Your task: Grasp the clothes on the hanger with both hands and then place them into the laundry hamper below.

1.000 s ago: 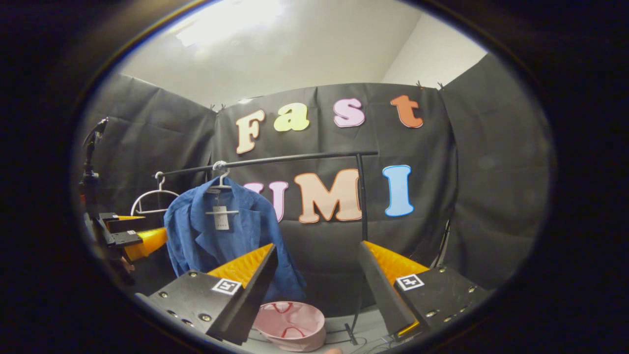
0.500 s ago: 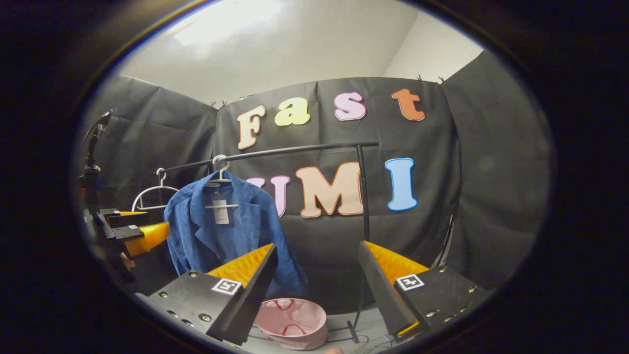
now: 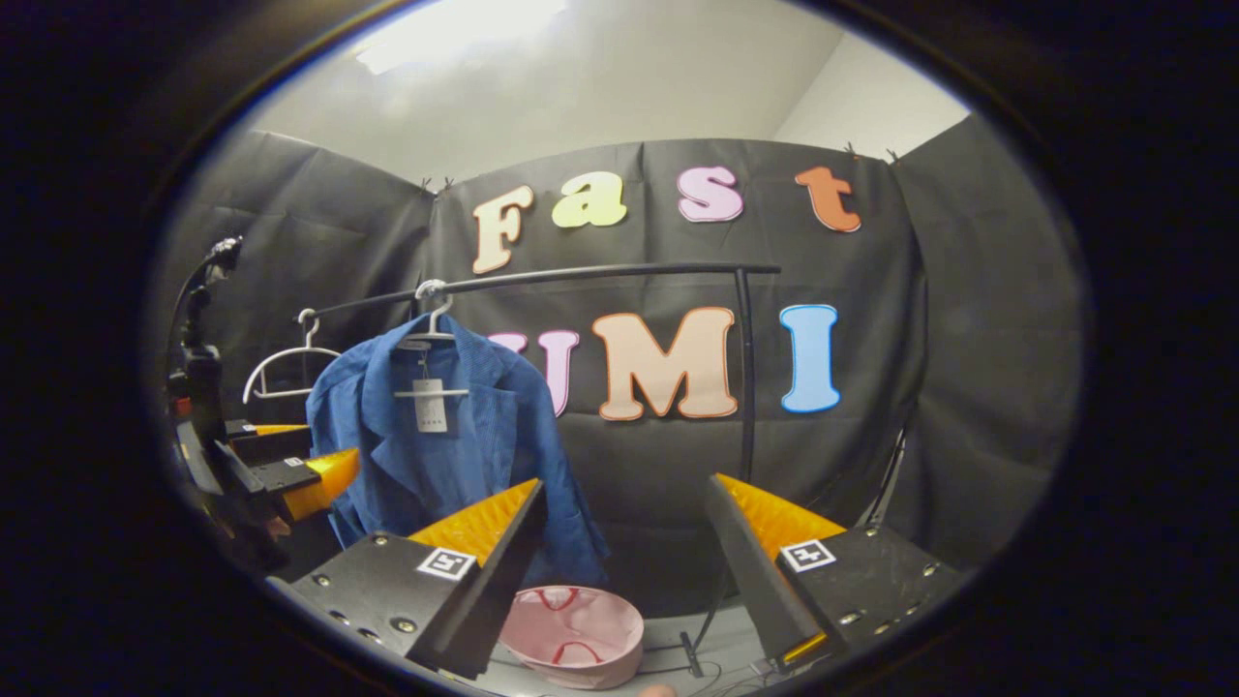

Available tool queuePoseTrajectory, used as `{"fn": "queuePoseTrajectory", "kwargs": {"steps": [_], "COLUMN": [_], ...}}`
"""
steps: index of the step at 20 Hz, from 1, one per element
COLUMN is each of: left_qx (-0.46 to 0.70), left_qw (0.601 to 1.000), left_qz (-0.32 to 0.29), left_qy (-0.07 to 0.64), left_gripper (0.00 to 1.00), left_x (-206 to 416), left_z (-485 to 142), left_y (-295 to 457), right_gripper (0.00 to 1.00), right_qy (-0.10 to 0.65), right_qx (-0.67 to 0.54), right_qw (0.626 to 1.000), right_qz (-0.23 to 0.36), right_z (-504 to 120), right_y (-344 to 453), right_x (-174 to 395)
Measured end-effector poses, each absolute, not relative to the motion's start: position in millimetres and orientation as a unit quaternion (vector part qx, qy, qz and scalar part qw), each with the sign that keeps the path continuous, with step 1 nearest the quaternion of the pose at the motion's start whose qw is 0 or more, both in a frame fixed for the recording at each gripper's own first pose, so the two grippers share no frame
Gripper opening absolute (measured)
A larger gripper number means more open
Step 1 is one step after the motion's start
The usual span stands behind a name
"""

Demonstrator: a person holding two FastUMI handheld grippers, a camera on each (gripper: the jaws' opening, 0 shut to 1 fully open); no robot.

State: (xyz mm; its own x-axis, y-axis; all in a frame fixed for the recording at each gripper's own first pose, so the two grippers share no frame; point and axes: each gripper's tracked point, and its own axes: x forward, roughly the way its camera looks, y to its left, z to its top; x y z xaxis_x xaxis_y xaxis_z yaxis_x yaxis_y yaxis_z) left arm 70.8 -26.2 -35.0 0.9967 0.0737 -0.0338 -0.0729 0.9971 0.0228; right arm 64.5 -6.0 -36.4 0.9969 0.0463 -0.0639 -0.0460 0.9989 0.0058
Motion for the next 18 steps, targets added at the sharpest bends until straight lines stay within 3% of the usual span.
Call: {"fn": "queuePoseTrajectory", "kwargs": {"steps": [1, 2, 5, 9, 10, 11, 12, 13, 14, 15, 17, 18], "left_qx": [0.011, 0.011, 0.010, 0.016, 0.015, 0.009, 0.005, 0.004, 0.006, 0.003, -0.009, -0.014], "left_qw": [0.999, 0.999, 0.998, 0.995, 0.993, 0.992, 0.992, 0.990, 0.989, 0.988, 0.987, 0.986], "left_qz": [0.040, 0.042, 0.050, 0.089, 0.099, 0.108, 0.110, 0.116, 0.124, 0.133, 0.141, 0.147], "left_qy": [0.019, 0.019, 0.026, 0.046, 0.056, 0.065, 0.068, 0.076, 0.078, 0.074, 0.073, 0.073], "left_gripper": [1.00, 0.96, 1.00, 0.96, 0.96, 0.97, 1.00, 0.96, 1.00, 1.00, 0.96, 1.00], "left_x": [80, 90, 117, 140, 142, 143, 146, 148, 150, 156, 170, 175], "left_z": [-40, -45, -59, -78, -85, -94, -97, -102, -104, -104, -103, -104], "left_y": [-23, -22, -19, -1, 3, 8, 9, 12, 16, 22, 27, 30], "right_gripper": [0.96, 0.99, 1.00, 0.99, 0.93, 0.99, 0.94, 0.99, 0.99, 0.93, 0.99, 0.94], "right_qy": [0.032, 0.035, 0.046, 0.068, 0.073, 0.077, 0.081, 0.083, 0.086, 0.090, 0.099, 0.104], "right_qx": [0.001, -0.002, -0.012, -0.021, -0.019, -0.016, -0.015, -0.017, -0.020, -0.022, -0.022, -0.018], "right_qw": [0.999, 0.999, 0.998, 0.996, 0.995, 0.994, 0.993, 0.992, 0.991, 0.990, 0.987, 0.985], "right_qz": [0.024, 0.027, 0.036, 0.059, 0.066, 0.075, 0.084, 0.092, 0.101, 0.108, 0.125, 0.134], "right_z": [-35, -37, -43, -57, -60, -62, -66, -68, -71, -74, -81, -83], "right_y": [-1, 4, 20, 47, 55, 65, 75, 84, 92, 101, 118, 127], "right_x": [71, 76, 96, 123, 129, 136, 143, 150, 158, 167, 186, 194]}}
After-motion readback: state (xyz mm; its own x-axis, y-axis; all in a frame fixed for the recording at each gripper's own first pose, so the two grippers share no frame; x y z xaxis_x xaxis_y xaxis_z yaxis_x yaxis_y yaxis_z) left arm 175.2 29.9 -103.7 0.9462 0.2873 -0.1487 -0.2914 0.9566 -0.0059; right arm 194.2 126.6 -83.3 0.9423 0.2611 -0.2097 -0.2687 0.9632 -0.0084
